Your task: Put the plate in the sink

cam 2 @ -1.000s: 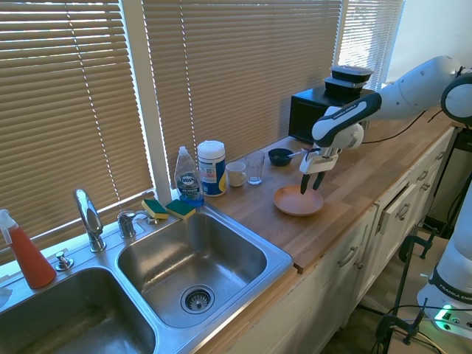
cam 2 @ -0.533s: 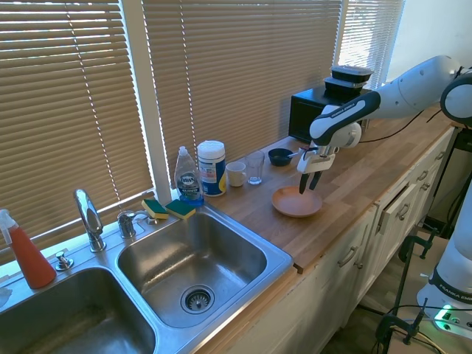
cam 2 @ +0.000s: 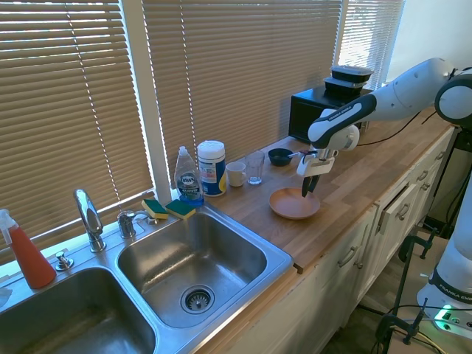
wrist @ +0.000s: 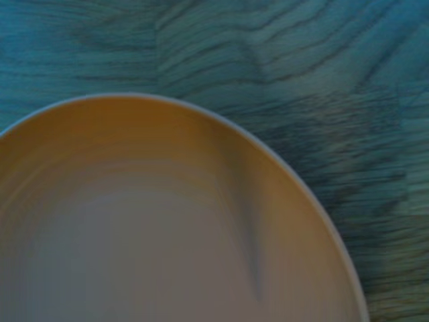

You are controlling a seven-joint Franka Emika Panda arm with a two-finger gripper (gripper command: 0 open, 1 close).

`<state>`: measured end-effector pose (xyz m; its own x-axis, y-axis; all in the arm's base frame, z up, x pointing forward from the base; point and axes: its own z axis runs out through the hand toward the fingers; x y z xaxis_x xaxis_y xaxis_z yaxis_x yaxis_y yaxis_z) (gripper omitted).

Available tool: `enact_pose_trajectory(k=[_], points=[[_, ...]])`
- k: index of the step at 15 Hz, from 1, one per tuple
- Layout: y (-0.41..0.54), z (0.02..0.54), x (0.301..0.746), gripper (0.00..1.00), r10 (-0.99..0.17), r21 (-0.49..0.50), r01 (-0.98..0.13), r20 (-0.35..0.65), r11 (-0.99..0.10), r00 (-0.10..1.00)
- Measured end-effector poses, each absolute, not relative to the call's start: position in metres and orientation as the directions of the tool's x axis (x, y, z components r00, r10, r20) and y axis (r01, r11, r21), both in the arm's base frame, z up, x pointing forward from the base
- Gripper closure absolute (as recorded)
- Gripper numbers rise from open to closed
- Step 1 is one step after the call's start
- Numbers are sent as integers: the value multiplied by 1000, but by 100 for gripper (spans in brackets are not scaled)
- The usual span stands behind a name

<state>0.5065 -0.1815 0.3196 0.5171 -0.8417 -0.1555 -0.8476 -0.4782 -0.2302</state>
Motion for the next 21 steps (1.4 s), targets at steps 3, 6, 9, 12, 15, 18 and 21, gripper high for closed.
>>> enact_pose_trajectory(k=[3, 6, 9, 12, 15, 18, 21], points=[[-182, 318, 507, 100, -841, -233, -847, -158, -478, 518], [-183, 314, 506, 100, -840, -232, -848, -164, -476, 517], [-184, 316, 506, 100, -837, -241, -846, -172, -475, 519], [-180, 333, 504, 100, -819, -256, -831, -186, -493, 543], [-165, 370, 501, 100, -792, -290, -803, -188, -520, 581], [-113, 411, 508, 100, -768, -299, -772, -160, -561, 620], [-39, 437, 517, 100, -749, -276, -748, -128, -603, 651]])
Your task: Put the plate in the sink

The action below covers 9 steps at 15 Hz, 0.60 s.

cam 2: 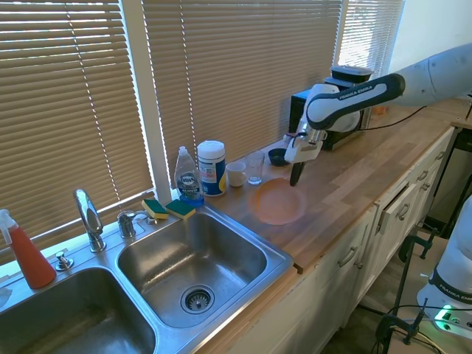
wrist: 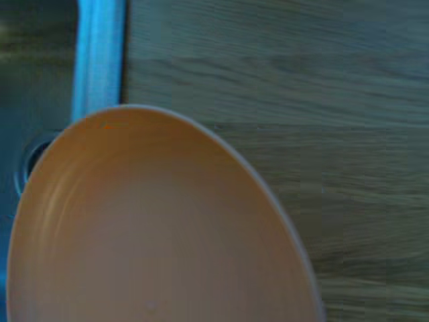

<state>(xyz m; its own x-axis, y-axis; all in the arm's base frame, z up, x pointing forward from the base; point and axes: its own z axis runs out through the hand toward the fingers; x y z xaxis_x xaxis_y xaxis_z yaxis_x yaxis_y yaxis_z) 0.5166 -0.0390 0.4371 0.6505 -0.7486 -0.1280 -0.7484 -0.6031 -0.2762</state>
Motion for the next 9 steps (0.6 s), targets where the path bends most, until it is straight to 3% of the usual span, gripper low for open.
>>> enact_pose_trajectory(k=[4, 9], points=[[65, 448, 534, 100, -733, -222, -732, -94, -645, 674], [181, 415, 570, 100, -728, -152, -725, -46, -671, 684]])
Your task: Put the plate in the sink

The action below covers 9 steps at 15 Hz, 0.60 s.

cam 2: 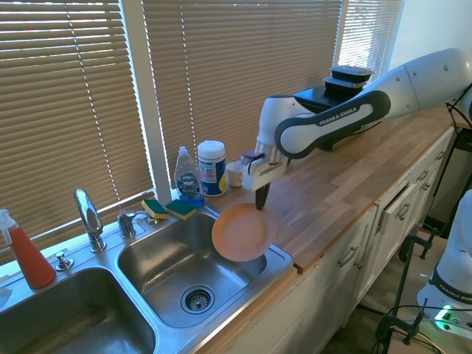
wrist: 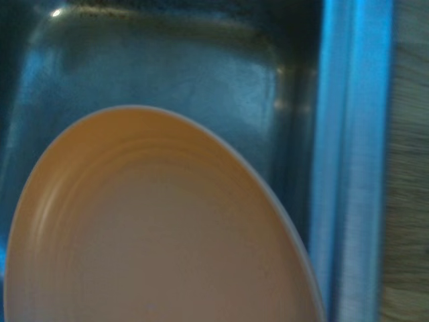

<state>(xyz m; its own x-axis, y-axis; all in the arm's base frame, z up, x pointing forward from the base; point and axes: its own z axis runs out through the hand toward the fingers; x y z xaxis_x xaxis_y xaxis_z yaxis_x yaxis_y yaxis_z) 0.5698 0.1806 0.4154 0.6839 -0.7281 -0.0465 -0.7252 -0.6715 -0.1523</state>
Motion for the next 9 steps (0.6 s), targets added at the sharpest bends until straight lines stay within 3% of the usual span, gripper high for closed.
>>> enact_pose_trajectory(k=[7, 8, 9], points=[[293, 314, 616, 100, -728, -41, -727, 30, -686, 685], [300, 304, 621, 0, -729, -28, -729, 34, -684, 684], [304, 297, 626, 0, -732, -19, -732, 37, -681, 680]])
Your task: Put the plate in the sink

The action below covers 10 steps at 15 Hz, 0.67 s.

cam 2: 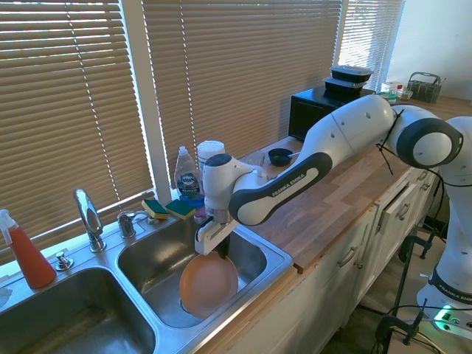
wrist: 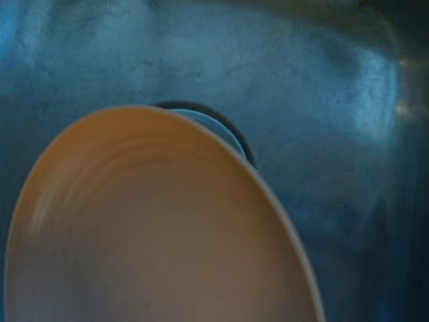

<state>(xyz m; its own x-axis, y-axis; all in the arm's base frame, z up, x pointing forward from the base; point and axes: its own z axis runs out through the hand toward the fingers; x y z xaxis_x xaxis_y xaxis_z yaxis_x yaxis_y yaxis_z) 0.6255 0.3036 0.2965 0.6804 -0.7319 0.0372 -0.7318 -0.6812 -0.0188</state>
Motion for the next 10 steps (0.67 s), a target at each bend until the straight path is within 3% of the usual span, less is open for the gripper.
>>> enact_pose_trajectory(k=[10], points=[[310, 300, 649, 0, -742, -10, -743, 48, -669, 668]])
